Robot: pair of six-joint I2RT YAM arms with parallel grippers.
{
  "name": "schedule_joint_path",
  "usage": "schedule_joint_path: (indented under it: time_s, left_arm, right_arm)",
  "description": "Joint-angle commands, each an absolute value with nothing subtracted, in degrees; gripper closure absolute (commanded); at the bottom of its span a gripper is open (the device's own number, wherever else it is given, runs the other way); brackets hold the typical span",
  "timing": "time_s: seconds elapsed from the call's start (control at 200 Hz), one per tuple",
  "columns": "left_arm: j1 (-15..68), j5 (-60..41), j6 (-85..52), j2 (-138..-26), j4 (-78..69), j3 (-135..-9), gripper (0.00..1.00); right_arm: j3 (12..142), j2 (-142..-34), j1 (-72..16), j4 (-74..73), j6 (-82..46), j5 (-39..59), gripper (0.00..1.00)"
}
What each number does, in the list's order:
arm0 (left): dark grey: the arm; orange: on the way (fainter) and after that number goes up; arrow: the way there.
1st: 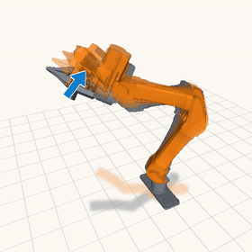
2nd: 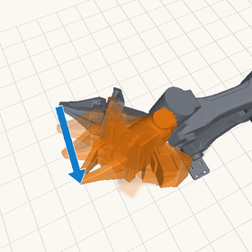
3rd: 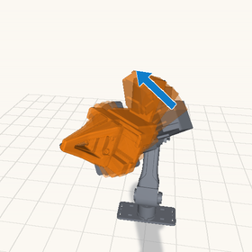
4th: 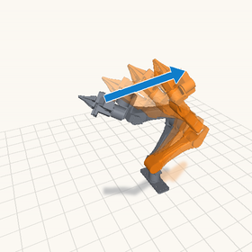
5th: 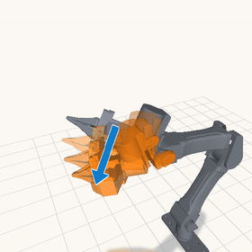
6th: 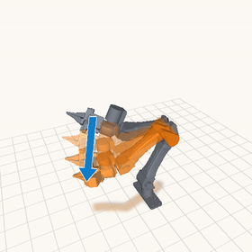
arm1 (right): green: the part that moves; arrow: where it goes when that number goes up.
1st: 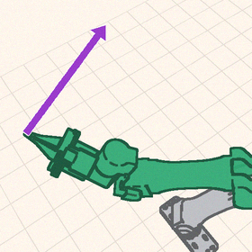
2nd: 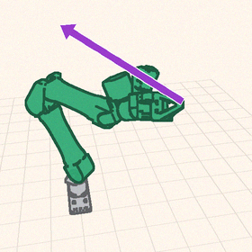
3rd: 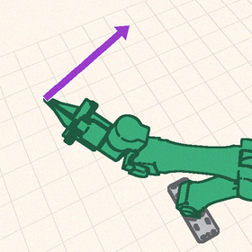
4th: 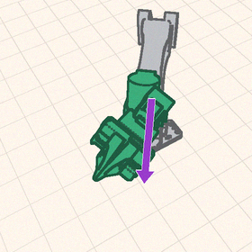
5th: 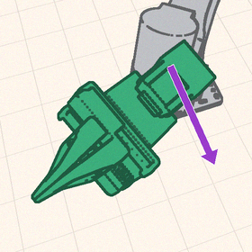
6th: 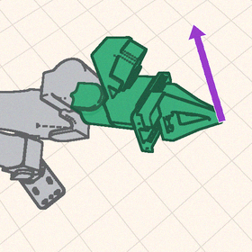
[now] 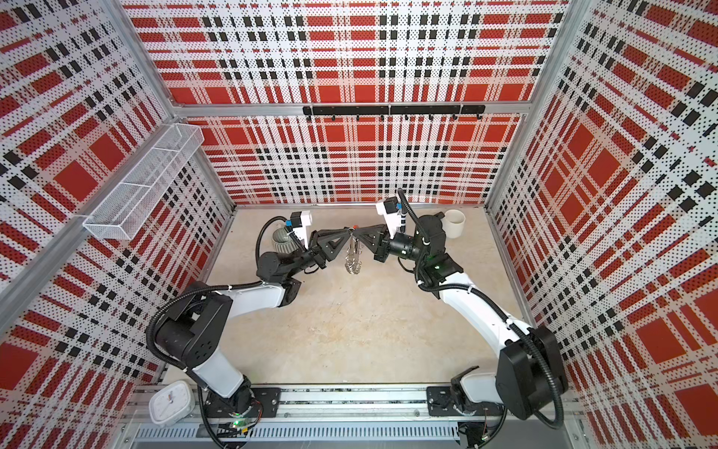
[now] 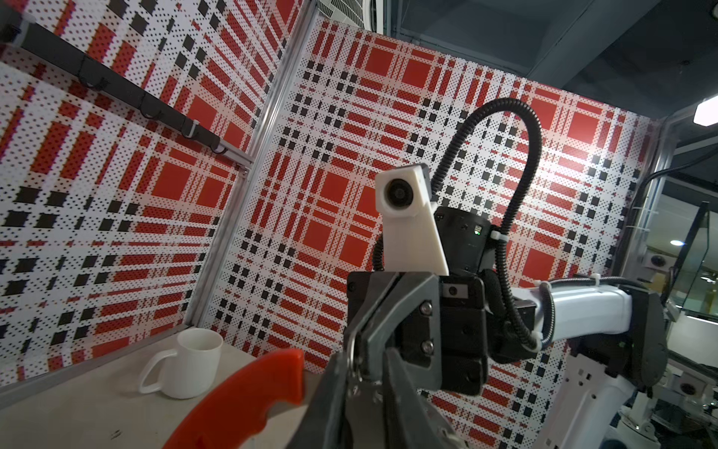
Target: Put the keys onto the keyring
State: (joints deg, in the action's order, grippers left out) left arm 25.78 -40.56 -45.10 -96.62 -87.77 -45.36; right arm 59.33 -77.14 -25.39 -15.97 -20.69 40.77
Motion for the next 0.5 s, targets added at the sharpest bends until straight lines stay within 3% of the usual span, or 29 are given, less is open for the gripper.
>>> schedule_joint_path:
  time_s: [0.0,0.195,0.496]
  left_arm:
    - [21.8,-42.1,-43.2,-94.1,-97.1,-42.2,0.77]
    - [18.9,-47.4,-29.3,-89.3,-87.2,-39.8,0.77]
    - [21.4,-49.6,-3.7,-84.8,-54.0,-45.5,0.78]
  right_arm:
    - [62.4,-76.8,-25.3,-6.7,-10.8,33.7,1.00]
    - [65.8,-78.7,-25.9,2.3,1.0,25.7,1.00]
    - [66.6,-79.7,-28.9,8.0,12.8,20.8,1.00]
